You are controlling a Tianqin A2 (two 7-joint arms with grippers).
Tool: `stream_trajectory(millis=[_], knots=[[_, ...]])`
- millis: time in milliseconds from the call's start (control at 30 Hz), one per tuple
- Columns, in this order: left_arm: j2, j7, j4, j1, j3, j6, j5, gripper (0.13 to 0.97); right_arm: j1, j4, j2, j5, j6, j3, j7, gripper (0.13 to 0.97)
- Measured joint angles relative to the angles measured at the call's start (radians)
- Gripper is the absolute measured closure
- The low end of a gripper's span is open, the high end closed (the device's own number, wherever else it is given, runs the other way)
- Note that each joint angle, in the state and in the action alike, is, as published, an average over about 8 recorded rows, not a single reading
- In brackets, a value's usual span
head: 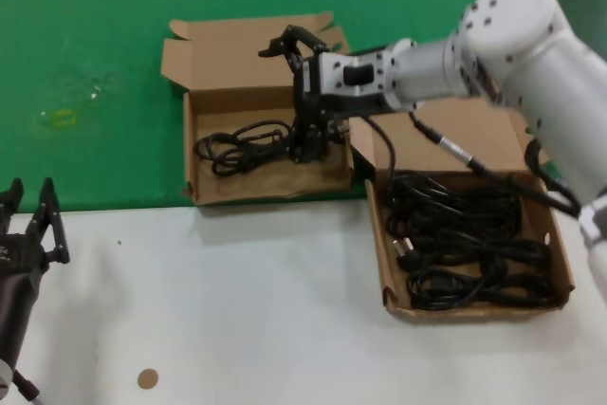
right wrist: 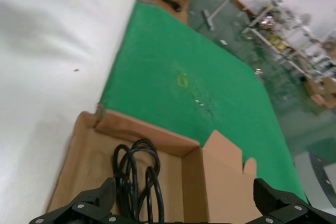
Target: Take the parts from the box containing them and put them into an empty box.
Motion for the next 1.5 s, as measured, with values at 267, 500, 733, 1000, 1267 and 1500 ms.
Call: stream_trajectory(millis=[267, 500, 733, 1000, 1267, 1500], knots=[[0.000, 0.000, 0.000, 0.000, 0.000, 0.000, 0.000, 0.752, -0.147, 0.139, 0.019, 0.046, 0.106, 0.054, 0.068, 0.152], [0.000, 0.000, 0.000, 0.000, 0.000, 0.000, 0.000, 0.681, -0.278, 0.260, 0.037, 0.086, 0.198, 0.102, 0.129, 0.138], [0.000, 0.000, 0.000, 0.000, 0.000, 0.000, 0.000, 0.521, -0.410, 0.384, 0.054, 0.127, 0.292, 0.151, 0.190, 0.129], [0.000, 0.001, 0.000, 0.000, 0.000, 0.000, 0.000, 0.320, -0.558, 0.524, 0.074, 0.173, 0.399, 0.206, 0.259, 0.129], [0.000, 0.000, 0.000, 0.000, 0.000, 0.000, 0.000, 0.256, -0.708, 0.663, 0.093, 0.219, 0.505, 0.261, 0.328, 0.129], [0.000, 0.000, 0.000, 0.000, 0.000, 0.000, 0.000, 0.177, -0.842, 0.788, 0.111, 0.261, 0.600, 0.310, 0.389, 0.129]])
